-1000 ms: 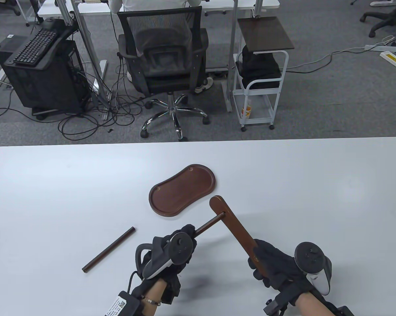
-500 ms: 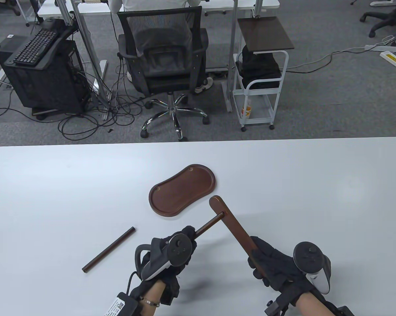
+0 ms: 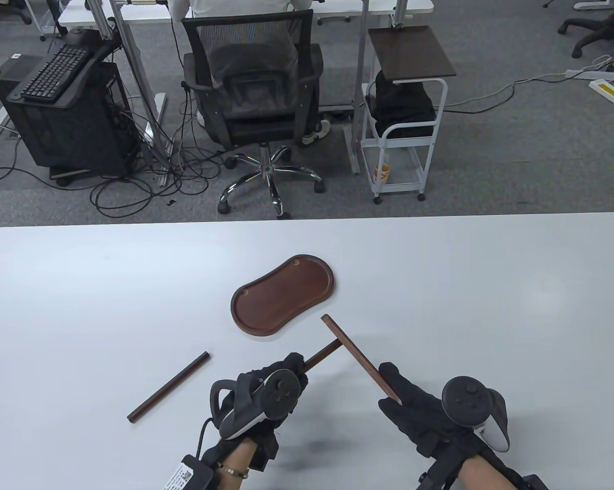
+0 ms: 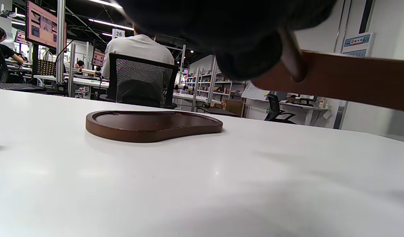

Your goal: Fit key rack parts together into a complete key rack

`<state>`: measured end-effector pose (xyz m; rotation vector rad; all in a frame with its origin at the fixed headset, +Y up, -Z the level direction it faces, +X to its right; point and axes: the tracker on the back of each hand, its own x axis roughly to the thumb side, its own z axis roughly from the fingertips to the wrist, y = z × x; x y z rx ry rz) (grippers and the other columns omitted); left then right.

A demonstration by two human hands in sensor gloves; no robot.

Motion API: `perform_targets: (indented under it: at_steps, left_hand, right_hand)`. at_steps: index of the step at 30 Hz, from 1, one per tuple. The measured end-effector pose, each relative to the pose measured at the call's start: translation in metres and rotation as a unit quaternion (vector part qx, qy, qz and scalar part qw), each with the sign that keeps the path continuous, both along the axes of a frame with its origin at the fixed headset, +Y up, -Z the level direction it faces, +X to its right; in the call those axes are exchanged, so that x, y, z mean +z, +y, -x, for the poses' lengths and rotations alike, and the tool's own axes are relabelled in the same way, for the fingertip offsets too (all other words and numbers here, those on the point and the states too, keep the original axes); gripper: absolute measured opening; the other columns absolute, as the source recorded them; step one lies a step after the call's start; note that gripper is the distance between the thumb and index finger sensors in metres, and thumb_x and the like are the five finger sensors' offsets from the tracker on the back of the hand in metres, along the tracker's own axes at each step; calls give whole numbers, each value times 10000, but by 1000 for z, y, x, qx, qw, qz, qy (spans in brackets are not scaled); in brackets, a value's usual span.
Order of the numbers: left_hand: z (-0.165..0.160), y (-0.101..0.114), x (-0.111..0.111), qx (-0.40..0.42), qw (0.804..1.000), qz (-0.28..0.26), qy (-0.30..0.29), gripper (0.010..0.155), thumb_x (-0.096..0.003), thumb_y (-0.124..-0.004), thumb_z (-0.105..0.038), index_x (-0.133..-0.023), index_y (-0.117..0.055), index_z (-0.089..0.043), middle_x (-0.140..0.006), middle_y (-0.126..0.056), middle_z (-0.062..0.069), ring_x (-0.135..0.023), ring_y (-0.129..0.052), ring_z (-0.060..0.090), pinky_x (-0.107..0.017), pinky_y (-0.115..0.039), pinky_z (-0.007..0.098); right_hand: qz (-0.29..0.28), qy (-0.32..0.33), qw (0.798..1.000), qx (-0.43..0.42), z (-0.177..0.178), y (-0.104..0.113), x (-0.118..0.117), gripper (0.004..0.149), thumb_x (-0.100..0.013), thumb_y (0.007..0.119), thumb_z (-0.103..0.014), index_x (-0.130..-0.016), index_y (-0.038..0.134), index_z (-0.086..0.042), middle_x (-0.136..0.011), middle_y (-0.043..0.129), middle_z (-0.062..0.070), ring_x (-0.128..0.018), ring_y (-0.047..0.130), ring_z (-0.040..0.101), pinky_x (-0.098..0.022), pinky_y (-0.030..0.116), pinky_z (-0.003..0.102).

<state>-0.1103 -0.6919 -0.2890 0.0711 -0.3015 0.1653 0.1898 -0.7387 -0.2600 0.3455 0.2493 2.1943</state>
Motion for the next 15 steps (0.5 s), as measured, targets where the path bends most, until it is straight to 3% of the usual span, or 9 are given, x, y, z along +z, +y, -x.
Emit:
perform_targets:
  at_steps: [9,15]
  left_hand:
    - [-1,0,0,-11,1000,8,3,470,-536,-729,-472,-948,-723,-245,-707,-1008,-78,-310,-984,-5,-226,-909,253]
    - [-1,0,0,-6,1000,12,8,468,-533,-736,-474,-940,-729,-243,-698,-1009,-76,-309,-984,-1,-224,-909,258]
  right_hand:
    - [-57,10,996,72,8,4,5,630,-578,653,-477,-1124,478,-216,-805,831,217,-330,903,333,-102,792,297]
    - [-60,12,996,72,9,3,6,626,-577,657,-470,-1119,491,-204,-793,842,226,-322,907,340,-92,794,300]
